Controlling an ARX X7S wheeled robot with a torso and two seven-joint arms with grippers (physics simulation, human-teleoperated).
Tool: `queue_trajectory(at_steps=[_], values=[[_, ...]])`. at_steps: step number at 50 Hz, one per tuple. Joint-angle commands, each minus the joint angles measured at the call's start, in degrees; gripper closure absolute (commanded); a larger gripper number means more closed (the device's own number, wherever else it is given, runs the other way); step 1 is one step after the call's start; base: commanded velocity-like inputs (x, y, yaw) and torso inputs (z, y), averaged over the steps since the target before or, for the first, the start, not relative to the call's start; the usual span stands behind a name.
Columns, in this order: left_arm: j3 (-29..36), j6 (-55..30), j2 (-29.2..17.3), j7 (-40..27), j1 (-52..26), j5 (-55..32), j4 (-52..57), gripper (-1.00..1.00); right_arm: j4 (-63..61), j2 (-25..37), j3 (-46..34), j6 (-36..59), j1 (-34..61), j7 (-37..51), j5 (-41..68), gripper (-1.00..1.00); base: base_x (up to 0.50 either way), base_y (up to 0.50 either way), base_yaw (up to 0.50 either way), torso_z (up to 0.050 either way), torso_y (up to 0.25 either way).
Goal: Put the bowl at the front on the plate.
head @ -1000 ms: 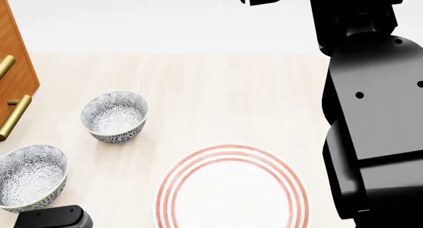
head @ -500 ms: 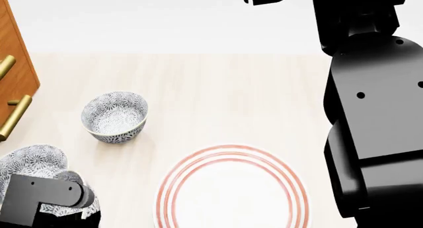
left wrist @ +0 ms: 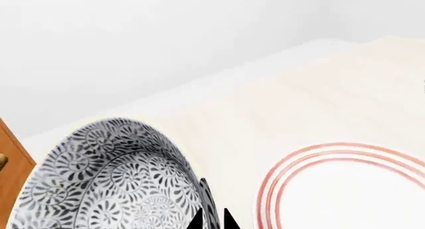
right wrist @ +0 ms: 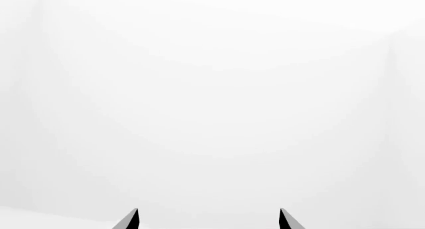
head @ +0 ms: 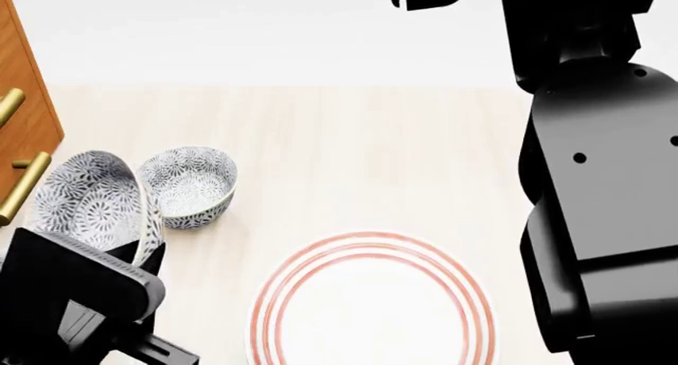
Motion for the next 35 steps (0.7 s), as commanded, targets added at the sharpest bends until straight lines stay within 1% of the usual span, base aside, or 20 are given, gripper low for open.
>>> queue_trajectory(at_steps=[1, 5, 11, 14, 15, 17, 21, 22, 23, 26, 27, 30, 32, 34, 35], values=[[5.2, 6.4, -2.2, 9.1, -7.6, 8.4, -3.7, 1.00, -0.4, -0.1, 0.3, -0.3, -0.6, 0.2, 0.6, -1.00, 0.00, 0.00, 0.00, 0.000, 0.000], [8.5, 9.2, -2.2, 13.4, -10.9, 11.7, -6.9, 1.00, -1.4, -0.2, 0.5, 0.1, -0.8, 0.3, 1.1, -1.00, 0.00, 0.00, 0.00, 0.000, 0.000], [10.8, 10.1, -0.9, 16.6, -15.5, 14.1, -11.5, 1.00, -2.4, -0.2, 0.6, 0.4, -1.2, 0.2, 1.6, -1.00, 0.00, 0.00, 0.00, 0.000, 0.000], [12.2, 11.1, -0.1, 19.2, -17.8, 15.1, -14.9, 1.00, -2.2, -0.2, 0.8, 0.3, -1.2, 0.3, 1.7, -1.00, 0.00, 0.00, 0.00, 0.000, 0.000], [14.0, 13.0, 0.0, 20.9, -18.9, 17.2, -16.6, 1.00, -2.4, -0.2, 0.9, 0.5, -1.3, 0.4, 1.8, -1.00, 0.00, 0.00, 0.00, 0.000, 0.000], [13.5, 13.2, 0.8, 21.4, -19.4, 16.5, -18.2, 1.00, -2.8, -0.2, 1.1, 0.9, -1.4, 0.5, 2.1, -1.00, 0.00, 0.00, 0.00, 0.000, 0.000], [15.9, 16.0, 1.6, 24.2, -21.1, 18.7, -20.6, 1.00, -3.7, -0.3, 1.5, 1.6, -1.1, 0.6, 2.7, -1.00, 0.00, 0.00, 0.00, 0.000, 0.000], [15.8, 16.4, 2.3, 25.4, -21.5, 17.9, -21.6, 1.00, -3.7, -0.4, 1.6, 1.7, -1.1, 0.6, 2.9, -1.00, 0.00, 0.00, 0.00, 0.000, 0.000], [17.3, 17.9, 2.7, 26.0, -22.3, 19.9, -23.0, 1.00, -3.8, -0.4, 1.5, 1.6, -1.2, 0.6, 2.9, -1.00, 0.00, 0.00, 0.00, 0.000, 0.000], [19.7, 21.6, 4.4, 30.5, -24.8, 21.4, -26.9, 1.00, -4.7, -0.5, 1.6, 2.1, -1.4, 0.7, 3.3, -1.00, 0.00, 0.00, 0.00, 0.000, 0.000], [19.4, 22.0, 5.0, 31.0, -25.3, 21.1, -28.0, 1.00, -5.0, -0.4, 1.6, 2.4, -1.5, 0.6, 3.5, -1.00, 0.00, 0.00, 0.00, 0.000, 0.000], [22.0, 24.9, 6.6, 34.4, -28.3, 23.8, -33.1, 1.00, -5.6, -0.2, 1.9, 2.9, -1.0, 0.5, 3.9, -1.00, 0.00, 0.00, 0.00, 0.000, 0.000], [22.8, 26.1, 7.2, 35.4, -29.3, 24.8, -35.0, 1.00, -5.8, -0.2, 2.0, 3.0, -1.0, 0.5, 4.1, -1.00, 0.00, 0.00, 0.00, 0.000, 0.000], [24.3, 30.0, 8.2, 36.5, -30.5, 27.4, -38.2, 1.00, -6.3, -0.1, 2.1, 3.0, -1.1, 0.5, 4.3, -1.00, 0.00, 0.00, 0.00, 0.000, 0.000], [24.9, 30.1, 8.3, 37.4, -30.8, 27.5, -38.7, 1.00, -6.4, 0.0, 2.1, 3.0, -1.1, 0.5, 4.3, -1.00, 0.00, 0.00, 0.00, 0.000, 0.000]])
